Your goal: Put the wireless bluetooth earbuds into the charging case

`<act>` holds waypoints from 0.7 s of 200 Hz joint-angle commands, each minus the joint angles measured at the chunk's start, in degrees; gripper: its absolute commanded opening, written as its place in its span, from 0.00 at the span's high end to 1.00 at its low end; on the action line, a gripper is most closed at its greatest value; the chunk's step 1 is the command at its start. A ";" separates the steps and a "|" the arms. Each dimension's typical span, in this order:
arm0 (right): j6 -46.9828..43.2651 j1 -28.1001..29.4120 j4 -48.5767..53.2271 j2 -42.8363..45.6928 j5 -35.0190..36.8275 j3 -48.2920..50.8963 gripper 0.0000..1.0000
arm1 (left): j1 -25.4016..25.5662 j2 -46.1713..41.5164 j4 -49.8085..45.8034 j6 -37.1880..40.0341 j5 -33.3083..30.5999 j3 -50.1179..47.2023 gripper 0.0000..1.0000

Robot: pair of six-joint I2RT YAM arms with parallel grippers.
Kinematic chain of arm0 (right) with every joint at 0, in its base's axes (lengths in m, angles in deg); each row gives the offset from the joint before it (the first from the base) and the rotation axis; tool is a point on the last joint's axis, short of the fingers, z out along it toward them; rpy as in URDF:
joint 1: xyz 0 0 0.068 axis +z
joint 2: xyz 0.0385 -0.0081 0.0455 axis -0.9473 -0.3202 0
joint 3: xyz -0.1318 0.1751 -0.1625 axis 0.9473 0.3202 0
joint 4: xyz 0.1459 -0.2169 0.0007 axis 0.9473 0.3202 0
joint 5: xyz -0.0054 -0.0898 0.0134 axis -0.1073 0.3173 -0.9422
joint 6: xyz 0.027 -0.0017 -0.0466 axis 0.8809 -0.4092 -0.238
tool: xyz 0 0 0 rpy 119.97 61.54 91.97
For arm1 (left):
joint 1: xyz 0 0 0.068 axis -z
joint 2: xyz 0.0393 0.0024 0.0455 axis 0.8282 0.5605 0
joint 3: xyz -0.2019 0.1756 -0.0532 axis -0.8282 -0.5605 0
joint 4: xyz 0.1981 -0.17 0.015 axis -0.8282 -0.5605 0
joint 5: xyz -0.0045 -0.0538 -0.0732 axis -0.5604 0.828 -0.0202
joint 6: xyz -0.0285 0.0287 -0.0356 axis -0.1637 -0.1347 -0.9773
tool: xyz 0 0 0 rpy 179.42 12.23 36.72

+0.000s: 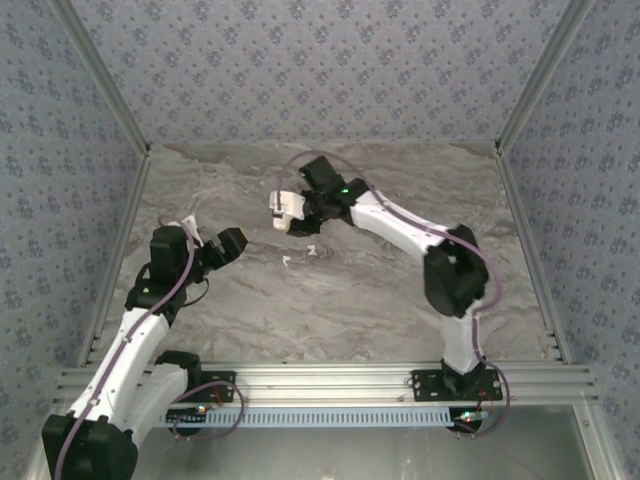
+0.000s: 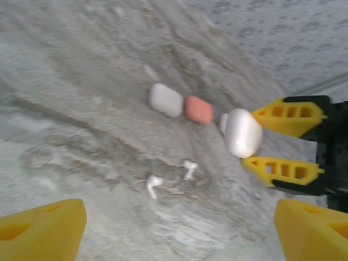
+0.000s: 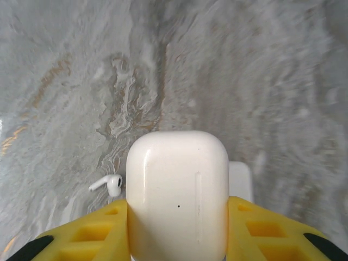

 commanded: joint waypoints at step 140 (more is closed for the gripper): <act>2.69 2.66 -10.52 30.66 1.61 21.56 0.64 | 15.40 10.74 23.69 -2.69 18.24 7.93 0.26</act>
